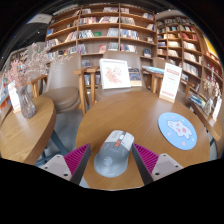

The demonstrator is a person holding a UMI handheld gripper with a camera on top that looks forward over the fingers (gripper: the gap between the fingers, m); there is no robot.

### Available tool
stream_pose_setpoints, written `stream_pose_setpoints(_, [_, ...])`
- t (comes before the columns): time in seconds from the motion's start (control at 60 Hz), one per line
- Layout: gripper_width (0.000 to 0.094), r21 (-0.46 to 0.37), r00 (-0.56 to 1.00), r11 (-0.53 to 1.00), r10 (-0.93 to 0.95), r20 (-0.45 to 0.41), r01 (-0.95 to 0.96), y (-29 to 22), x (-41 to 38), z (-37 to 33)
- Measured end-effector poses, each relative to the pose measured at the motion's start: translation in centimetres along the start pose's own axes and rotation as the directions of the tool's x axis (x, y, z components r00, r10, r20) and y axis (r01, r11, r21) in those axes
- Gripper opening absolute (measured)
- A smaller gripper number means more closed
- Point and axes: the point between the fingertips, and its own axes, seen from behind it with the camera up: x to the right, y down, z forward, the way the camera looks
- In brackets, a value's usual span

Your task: Arrange mouse

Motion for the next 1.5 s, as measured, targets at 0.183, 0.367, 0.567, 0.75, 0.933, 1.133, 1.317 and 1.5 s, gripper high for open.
stream_pose_setpoints(0.183, [0.0862,-0.018,1.000,1.000,0.005,0.031,-0.004,-1.1,-1.1,1.9])
stream_pose_setpoints(0.367, [0.0844,-0.017,0.998,1.000,-0.007,0.063,0.008,-1.8,-1.9,3.0])
stream_pose_setpoints(0.567, [0.0618,0.005,0.997,1.000,-0.023,0.075,0.023,-2.2,-1.7,3.3])
stream_pose_setpoints(0.75, [0.0455,-0.014,0.993,1.000,-0.026,0.116,0.027,-2.3,-1.5,2.5])
stream_pose_setpoints(0.933, [0.0456,0.082,0.992,0.996,-0.048,0.116,0.039,-8.0,4.3,-0.7])
stream_pose_setpoints(1.133, [0.0455,0.108,1.000,0.994,-0.005,-0.003,0.005,-11.3,17.3,0.7])
stream_pose_setpoints(1.317, [0.0453,0.023,0.998,0.999,0.038,-0.047,-0.037,-7.2,24.2,5.2])
stream_pose_setpoints(1.5, [0.0477,0.009,0.999,1.000,0.026,-0.036,-0.026,-4.3,26.5,7.3])
